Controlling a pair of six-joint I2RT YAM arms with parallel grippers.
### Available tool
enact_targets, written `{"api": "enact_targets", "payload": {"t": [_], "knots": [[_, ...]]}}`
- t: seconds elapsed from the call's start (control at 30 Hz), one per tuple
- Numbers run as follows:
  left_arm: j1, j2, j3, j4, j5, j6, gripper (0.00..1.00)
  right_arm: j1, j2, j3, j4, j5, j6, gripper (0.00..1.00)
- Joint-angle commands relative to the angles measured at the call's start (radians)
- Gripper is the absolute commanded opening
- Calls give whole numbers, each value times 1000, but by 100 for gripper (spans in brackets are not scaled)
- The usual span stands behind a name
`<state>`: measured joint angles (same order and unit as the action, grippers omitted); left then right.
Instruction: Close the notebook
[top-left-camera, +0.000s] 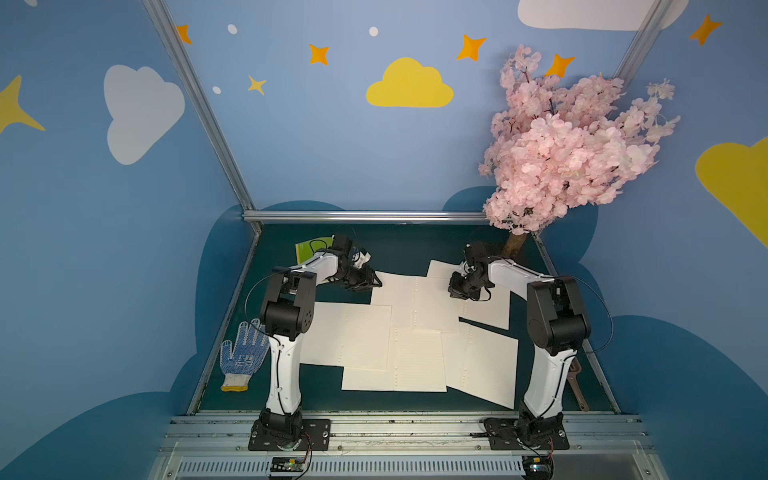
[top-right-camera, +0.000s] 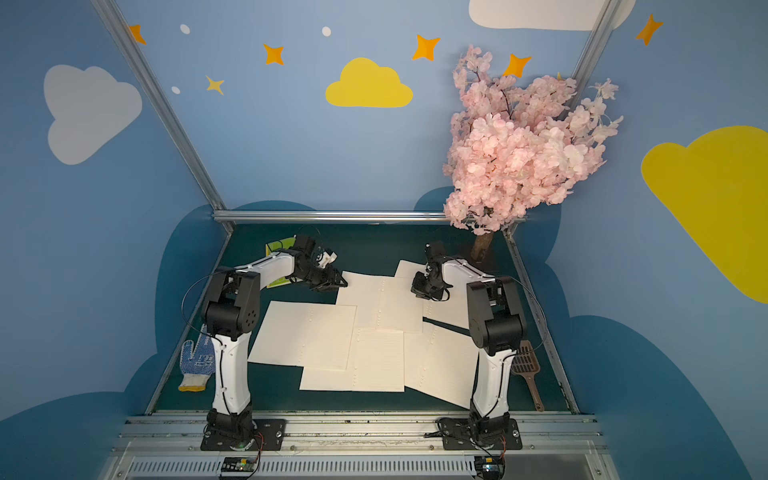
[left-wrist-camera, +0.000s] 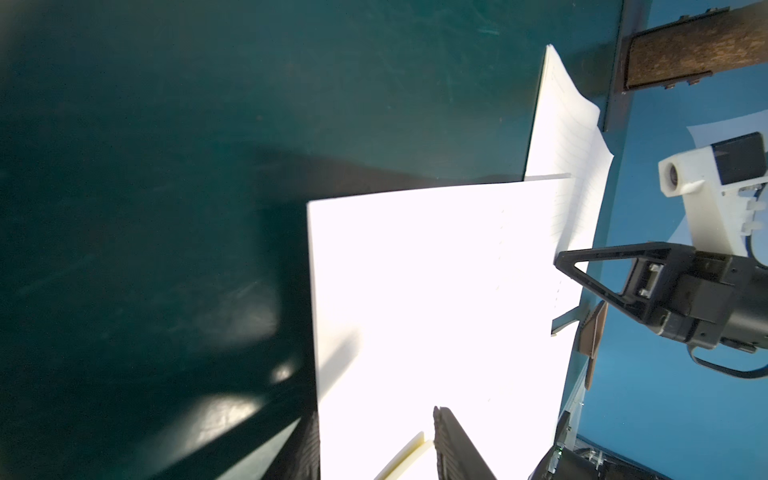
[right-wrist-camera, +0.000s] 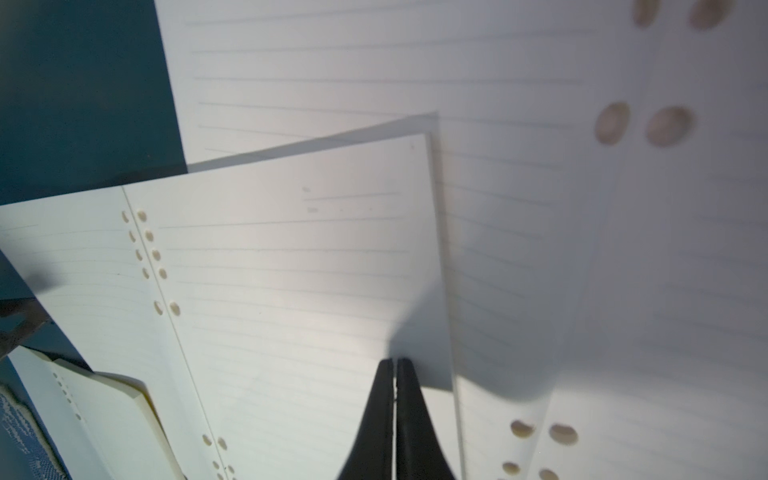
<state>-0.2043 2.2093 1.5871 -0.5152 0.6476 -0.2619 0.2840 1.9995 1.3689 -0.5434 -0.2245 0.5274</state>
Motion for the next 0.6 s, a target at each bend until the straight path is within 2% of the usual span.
{"api": "enact_targets", "payload": {"t": [0.0, 0.57], "knots": [[-10, 34, 36, -13, 52, -3, 46, -8, 1, 18, -7, -2, 2, 0], [-47, 116, 156, -45, 130, 0, 46, -33, -113, -54, -39, 28, -30, 1]]}}
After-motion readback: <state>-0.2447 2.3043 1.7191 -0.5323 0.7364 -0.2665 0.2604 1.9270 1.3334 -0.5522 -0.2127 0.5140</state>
